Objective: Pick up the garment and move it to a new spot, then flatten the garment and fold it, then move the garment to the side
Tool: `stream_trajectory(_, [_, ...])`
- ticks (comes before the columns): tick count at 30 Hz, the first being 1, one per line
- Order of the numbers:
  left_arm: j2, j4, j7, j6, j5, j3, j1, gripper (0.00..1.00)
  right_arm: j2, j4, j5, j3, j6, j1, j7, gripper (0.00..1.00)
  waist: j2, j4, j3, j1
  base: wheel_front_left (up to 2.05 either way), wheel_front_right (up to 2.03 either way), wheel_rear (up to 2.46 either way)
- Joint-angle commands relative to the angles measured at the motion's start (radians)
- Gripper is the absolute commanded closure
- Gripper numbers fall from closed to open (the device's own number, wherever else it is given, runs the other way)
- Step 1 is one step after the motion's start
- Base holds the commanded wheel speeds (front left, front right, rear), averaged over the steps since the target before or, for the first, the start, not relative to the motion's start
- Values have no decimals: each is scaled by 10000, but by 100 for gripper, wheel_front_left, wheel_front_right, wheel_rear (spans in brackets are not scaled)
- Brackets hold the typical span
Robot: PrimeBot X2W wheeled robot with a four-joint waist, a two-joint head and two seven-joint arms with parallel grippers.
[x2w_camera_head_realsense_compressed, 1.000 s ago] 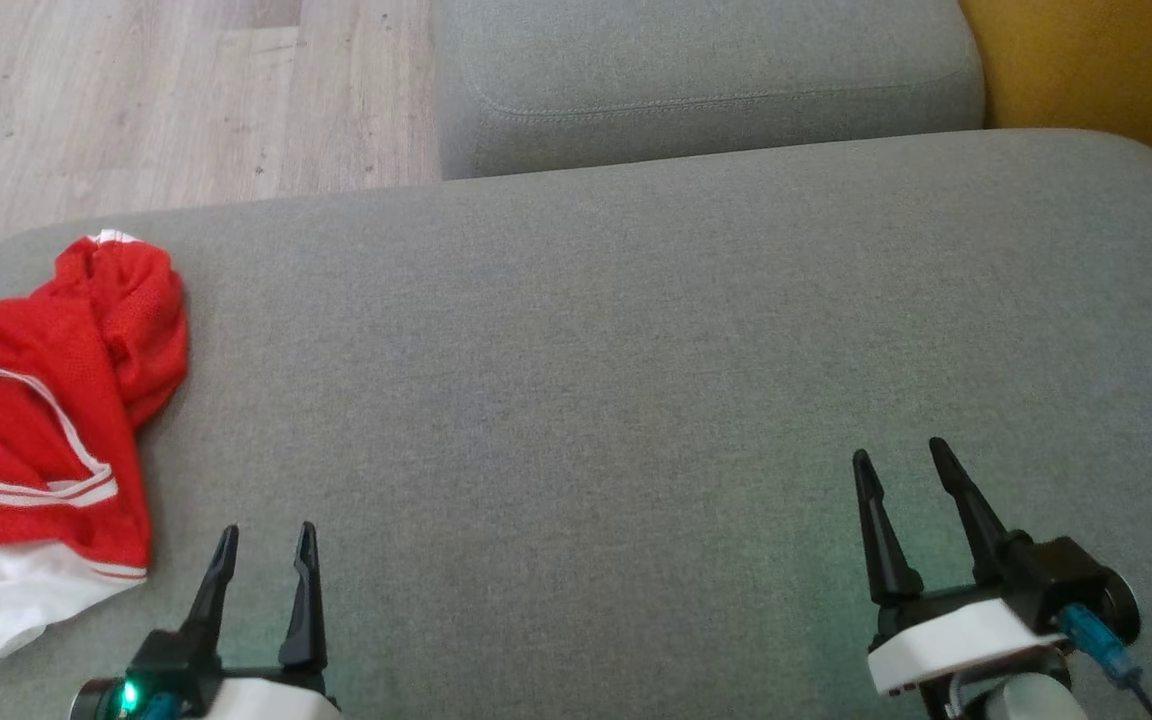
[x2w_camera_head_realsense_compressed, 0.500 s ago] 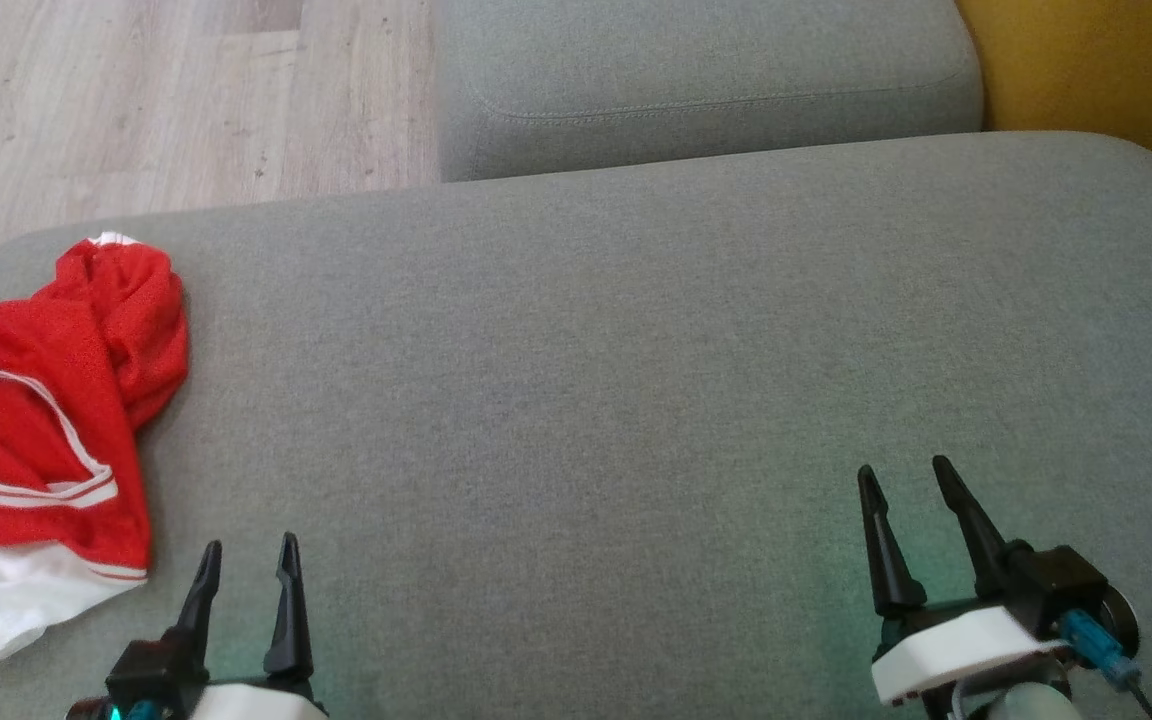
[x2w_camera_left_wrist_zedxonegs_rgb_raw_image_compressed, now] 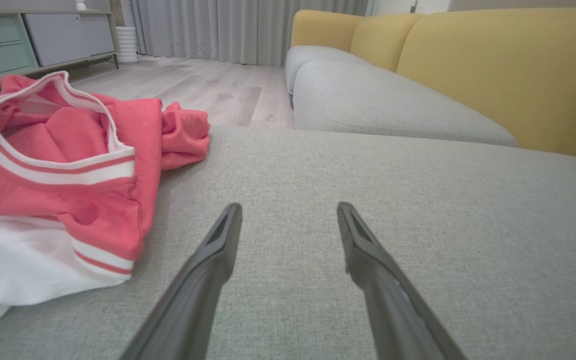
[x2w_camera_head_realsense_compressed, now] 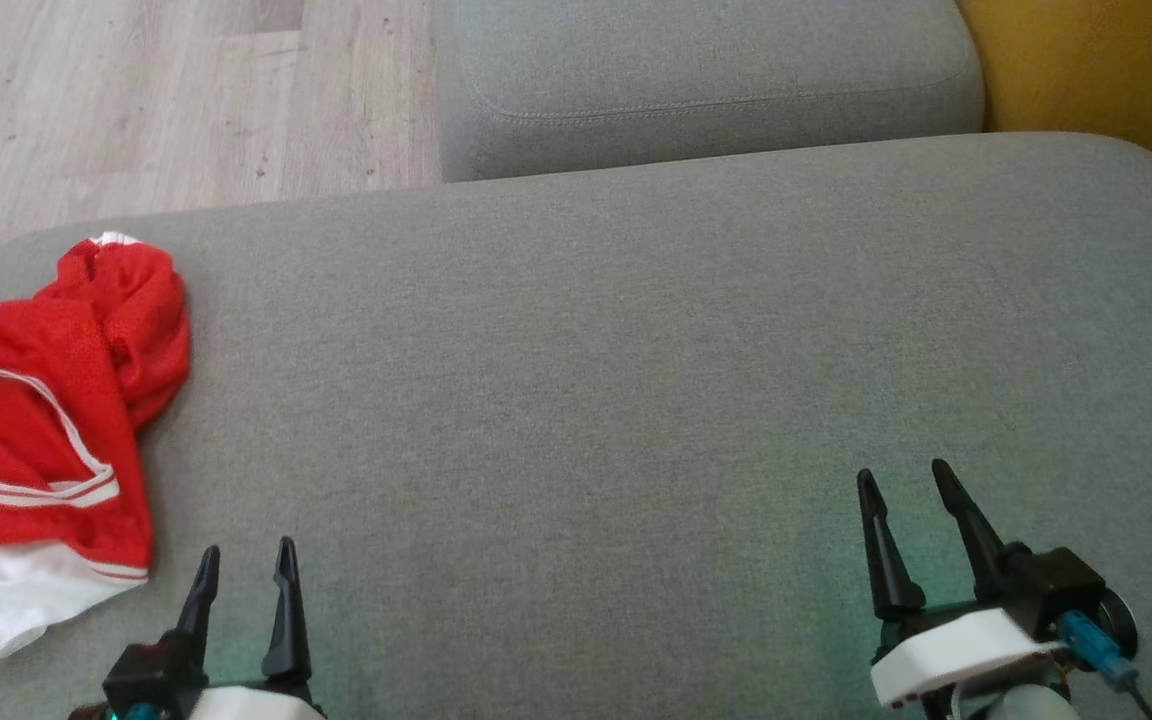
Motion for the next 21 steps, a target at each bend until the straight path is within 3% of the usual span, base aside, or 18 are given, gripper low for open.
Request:
stream_trajectory(1, [54, -251, -124, 18, -35, 349, -372, 0, -91, -259, 1, 239, 77, -220, -122, 0, 0, 4, 5, 0, 0, 0, 0])
stream_trajectory(12, [49, -207, -124, -10, 16, 295, -415, 0, -91, -236, -33, 218, 77, -146, -122, 0, 0, 498, -85, 0, 0, 0, 0])
stream_trajectory(21, [45, -190, -124, -8, 35, 266, -328, 0, -91, -214, 8, 299, 77, -54, -122, 0, 0, 1677, -235, 0, 0, 0, 0])
